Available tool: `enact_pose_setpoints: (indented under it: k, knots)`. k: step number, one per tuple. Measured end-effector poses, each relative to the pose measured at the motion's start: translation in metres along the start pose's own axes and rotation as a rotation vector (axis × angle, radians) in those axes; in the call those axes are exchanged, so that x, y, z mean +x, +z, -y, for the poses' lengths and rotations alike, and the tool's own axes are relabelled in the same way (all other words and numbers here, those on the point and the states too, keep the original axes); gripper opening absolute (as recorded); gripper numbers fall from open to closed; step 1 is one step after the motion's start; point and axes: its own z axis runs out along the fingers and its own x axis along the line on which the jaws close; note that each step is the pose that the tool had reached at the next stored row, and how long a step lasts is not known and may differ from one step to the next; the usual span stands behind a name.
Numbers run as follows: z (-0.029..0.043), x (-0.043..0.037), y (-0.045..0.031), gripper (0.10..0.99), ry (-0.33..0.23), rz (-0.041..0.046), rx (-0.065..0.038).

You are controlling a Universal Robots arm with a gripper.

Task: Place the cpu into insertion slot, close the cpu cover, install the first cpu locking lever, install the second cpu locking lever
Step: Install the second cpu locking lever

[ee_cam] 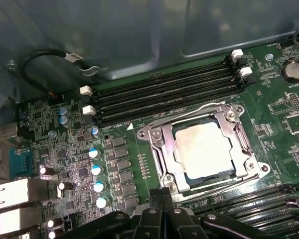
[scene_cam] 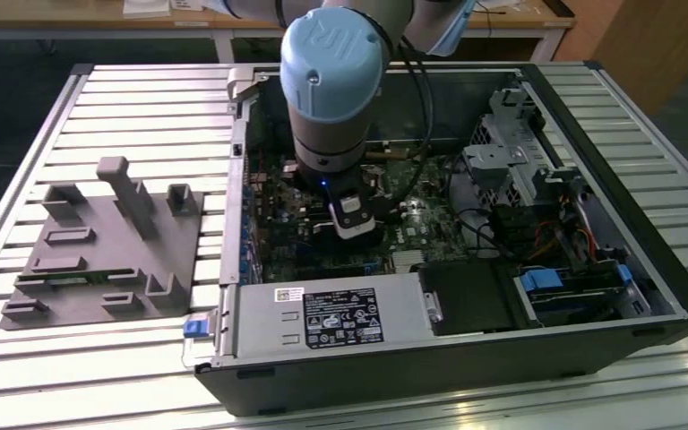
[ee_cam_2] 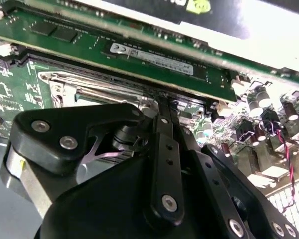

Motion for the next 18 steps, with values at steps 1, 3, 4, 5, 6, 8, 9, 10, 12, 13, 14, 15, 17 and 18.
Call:
enact_pose_setpoints:
  k: [1, 3, 4, 5, 6, 8, 9, 10, 12, 13, 14, 15, 17, 18]
  knots:
    - [-0.0002, 0.0000, -0.0003, 0.114, 0.000, 0.0002, 0.000]
    - [-0.0017, 0.0001, -0.0036, 0.114, 0.000, 0.0006, -0.002]
    - [-0.0027, 0.0002, -0.0065, 0.114, 0.000, 0.0005, -0.002]
    - [-0.0044, 0.0005, -0.0116, 0.114, 0.000, 0.0003, -0.001]
    - [-0.0056, 0.0006, -0.0151, 0.114, 0.000, 0.0005, -0.001]
    - [-0.0079, 0.0009, -0.0214, 0.114, 0.000, 0.0009, -0.001]
    - [-0.0088, 0.0010, -0.0241, 0.114, -0.001, 0.0013, 0.000]
    - [-0.0097, 0.0012, -0.0265, 0.114, -0.001, 0.0018, 0.002]
    - [-0.0108, 0.0011, -0.0292, 0.114, -0.001, 0.0039, 0.009]
    - [-0.0111, 0.0009, -0.0299, 0.114, 0.000, 0.0056, 0.014]
    - [-0.0113, 0.0005, -0.0303, 0.114, 0.001, 0.0078, 0.021]
    - [-0.0113, 0.0004, -0.0302, 0.114, 0.001, 0.0090, 0.024]
    - [-0.0113, 0.0004, -0.0302, 0.114, 0.002, 0.0090, 0.024]
    - [-0.0113, 0.0004, -0.0302, 0.114, 0.002, 0.0091, 0.025]
